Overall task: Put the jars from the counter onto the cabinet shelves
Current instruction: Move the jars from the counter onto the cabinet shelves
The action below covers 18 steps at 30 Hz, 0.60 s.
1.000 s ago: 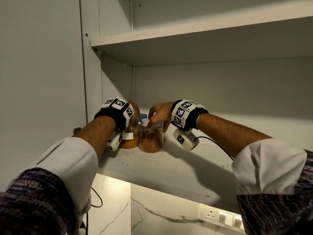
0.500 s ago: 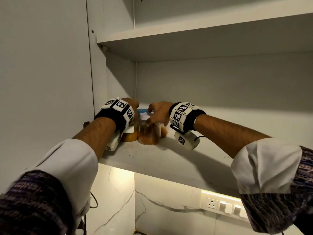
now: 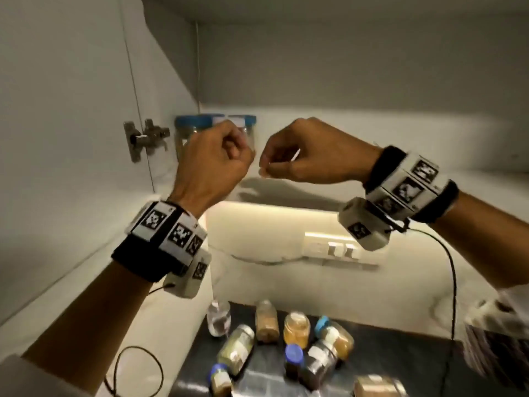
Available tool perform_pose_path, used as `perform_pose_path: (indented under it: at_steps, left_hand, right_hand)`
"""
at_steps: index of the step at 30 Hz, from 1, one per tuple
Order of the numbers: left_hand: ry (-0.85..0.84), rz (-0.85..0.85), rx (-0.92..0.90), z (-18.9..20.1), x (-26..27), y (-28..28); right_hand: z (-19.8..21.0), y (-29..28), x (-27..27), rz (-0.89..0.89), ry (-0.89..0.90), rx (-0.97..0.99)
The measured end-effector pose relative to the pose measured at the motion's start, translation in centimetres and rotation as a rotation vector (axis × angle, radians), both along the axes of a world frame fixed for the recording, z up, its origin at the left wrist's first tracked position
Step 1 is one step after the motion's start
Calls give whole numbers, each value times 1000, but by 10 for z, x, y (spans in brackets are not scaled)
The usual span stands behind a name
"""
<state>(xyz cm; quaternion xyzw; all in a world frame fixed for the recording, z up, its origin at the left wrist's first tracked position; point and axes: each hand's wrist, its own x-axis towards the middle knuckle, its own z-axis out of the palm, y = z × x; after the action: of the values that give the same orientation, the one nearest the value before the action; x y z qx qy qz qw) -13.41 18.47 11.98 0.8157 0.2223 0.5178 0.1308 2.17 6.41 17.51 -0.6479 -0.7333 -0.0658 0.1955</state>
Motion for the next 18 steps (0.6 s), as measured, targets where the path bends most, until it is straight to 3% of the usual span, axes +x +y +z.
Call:
perform_pose_path:
  at_steps: [3, 6, 9, 12, 15, 18]
  left_hand:
    - [-37, -57, -92, -68, -6, -35]
    - [70, -67, -232, -145, -6, -62]
    - [275, -58, -380, -221, 3, -83]
    - [556, -130, -456, -295, 10, -92]
    - [845, -162, -558, -358, 18, -98]
    - [1019, -179, -667, -398, 31, -103]
  right_hand:
    - [-66, -64, -5, 4, 205, 33]
    - [-162, -104, 7, -135, 380, 26]
    - [-275, -134, 36, -360, 545, -51]
    - [-362, -159, 63, -596, 629, -150]
    - [-417, -172, 82, -777, 687, -260]
    - [-448, -163, 105, -852, 716, -331]
